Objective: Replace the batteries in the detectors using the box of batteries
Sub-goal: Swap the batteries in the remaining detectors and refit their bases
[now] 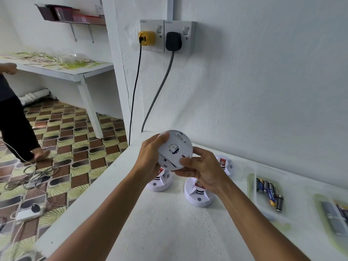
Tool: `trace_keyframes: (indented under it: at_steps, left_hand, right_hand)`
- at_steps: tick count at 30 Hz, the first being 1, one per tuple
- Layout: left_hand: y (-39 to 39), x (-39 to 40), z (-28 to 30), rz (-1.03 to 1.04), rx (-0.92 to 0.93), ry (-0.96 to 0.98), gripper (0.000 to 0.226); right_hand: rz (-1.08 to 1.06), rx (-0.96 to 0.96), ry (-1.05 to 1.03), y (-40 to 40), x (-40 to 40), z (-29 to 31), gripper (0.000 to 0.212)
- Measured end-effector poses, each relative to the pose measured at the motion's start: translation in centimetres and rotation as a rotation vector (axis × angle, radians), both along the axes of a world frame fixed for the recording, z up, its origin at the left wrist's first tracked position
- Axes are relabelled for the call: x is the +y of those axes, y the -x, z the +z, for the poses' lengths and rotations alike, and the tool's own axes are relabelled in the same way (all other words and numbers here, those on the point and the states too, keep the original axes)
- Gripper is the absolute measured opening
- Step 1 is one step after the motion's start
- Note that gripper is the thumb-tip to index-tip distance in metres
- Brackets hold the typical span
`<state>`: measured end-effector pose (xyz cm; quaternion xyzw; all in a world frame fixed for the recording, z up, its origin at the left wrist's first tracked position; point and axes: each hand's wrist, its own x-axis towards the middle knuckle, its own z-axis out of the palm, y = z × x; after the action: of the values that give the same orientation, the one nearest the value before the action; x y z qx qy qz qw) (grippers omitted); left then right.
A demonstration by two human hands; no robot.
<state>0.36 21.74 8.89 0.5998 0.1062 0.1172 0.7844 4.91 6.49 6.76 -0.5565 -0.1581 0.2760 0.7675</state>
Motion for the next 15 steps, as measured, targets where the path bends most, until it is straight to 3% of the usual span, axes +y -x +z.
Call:
trace_keyframes:
  at_steps: [8,15]
  left_hand:
    - [0.3,-0.2,0.3,0.008,0.033,-0.003,0.023]
    - [0.3,-0.8,0.1,0.079,0.015,0.006,0.023]
  right_hand:
    - [0.012,0.044,-0.001,1.0,0.0,-0.5,0.039]
    - [-0.121,0.044,-0.001,1.5,0.4,-0.8,0.039]
